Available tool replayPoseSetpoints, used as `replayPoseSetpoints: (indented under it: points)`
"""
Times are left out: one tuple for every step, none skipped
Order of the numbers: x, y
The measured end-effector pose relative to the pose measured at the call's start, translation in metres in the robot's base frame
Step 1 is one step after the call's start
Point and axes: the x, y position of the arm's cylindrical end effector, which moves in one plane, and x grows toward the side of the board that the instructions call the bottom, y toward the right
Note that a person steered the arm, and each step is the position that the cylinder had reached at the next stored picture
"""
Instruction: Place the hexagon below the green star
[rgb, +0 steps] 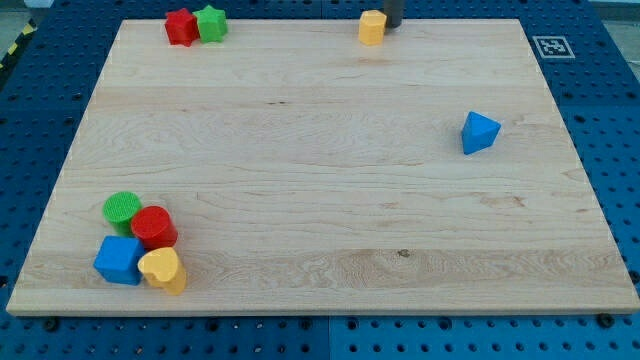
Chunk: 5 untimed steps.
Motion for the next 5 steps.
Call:
replayPoseSetpoints:
  points:
    - [0.003,-0.015]
    - [0.023,-0.02]
    - [0.042,-0.021]
    - [0.046,-0.024]
    - [0.065,-0.025]
